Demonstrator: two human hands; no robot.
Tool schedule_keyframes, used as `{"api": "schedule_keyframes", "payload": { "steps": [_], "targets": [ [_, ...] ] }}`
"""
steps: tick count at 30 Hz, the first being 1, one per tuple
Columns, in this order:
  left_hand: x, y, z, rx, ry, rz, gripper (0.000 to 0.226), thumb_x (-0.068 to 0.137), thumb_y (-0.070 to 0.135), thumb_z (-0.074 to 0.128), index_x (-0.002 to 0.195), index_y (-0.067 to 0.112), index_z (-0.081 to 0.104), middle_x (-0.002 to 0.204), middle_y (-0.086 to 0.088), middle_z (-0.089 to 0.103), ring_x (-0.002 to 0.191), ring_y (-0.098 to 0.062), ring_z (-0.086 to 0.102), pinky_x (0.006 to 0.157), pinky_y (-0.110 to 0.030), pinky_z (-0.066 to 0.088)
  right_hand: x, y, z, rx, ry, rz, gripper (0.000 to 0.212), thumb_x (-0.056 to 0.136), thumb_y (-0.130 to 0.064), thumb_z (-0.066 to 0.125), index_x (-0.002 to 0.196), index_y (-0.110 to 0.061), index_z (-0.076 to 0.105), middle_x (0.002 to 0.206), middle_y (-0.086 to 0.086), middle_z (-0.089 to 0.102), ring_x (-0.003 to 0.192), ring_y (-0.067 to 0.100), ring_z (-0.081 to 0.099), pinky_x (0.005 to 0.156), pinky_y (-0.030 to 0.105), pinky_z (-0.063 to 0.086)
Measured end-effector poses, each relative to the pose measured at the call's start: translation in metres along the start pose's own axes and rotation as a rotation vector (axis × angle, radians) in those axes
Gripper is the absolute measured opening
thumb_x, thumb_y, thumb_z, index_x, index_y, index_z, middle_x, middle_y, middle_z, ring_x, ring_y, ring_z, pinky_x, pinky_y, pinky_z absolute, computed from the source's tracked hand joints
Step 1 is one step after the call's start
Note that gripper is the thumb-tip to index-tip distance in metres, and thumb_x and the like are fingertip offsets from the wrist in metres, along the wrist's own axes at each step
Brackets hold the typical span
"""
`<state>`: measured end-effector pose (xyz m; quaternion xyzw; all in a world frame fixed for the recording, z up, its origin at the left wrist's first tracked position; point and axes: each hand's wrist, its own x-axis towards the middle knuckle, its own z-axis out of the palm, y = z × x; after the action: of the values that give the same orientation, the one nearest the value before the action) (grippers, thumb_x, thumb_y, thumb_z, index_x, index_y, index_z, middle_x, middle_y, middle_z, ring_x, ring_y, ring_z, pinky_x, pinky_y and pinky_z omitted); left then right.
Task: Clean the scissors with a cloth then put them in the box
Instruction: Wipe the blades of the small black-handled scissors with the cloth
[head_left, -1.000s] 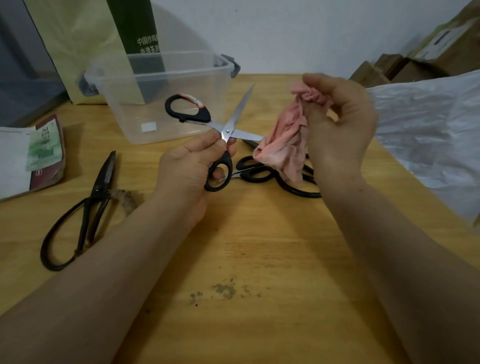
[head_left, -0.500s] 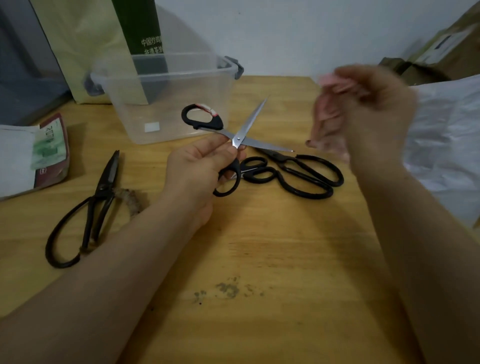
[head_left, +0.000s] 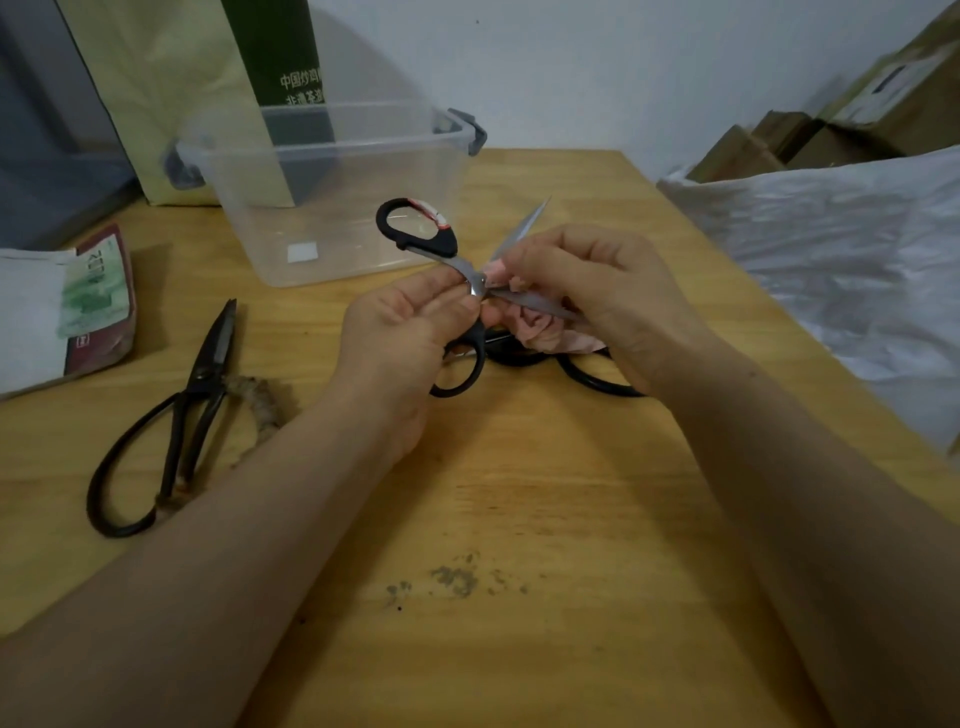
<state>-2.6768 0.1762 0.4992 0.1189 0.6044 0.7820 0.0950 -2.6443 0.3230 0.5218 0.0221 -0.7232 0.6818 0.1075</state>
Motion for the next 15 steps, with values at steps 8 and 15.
{"api": "schedule_keyframes", "payload": {
  "steps": [8,15],
  "targets": [
    [-0.0009,-0.0028,0.0037,-0.008,0.028,-0.058,0.028,0.088,-0.001,0.057,0.108,0.014,0.067,0.093,-0.005,0.065,0.073,-0.008,0.063,0.066,-0.02,0.051,-0.0016,0.0034,0.0026,-0.032,0.056,0.031,0.014,0.073,0.009,0.072,0.084,0.003,0.067,0.073,0.015,0.072,0.066,0.018,0.072,0.053,0.023,0.055],
    [0.0024,-0.0014,0.0025,-0.045,0.067,-0.074,0.034,0.088,0.0,0.056,0.118,0.014,0.063,0.114,-0.01,0.067,0.097,-0.02,0.067,0.074,-0.027,0.057,-0.0025,0.0006,0.0076,-0.01,0.062,0.126,0.023,0.077,-0.006,0.075,0.097,0.002,0.069,0.071,0.012,0.071,0.052,0.013,0.065,0.041,0.02,0.047]
  ]
}}
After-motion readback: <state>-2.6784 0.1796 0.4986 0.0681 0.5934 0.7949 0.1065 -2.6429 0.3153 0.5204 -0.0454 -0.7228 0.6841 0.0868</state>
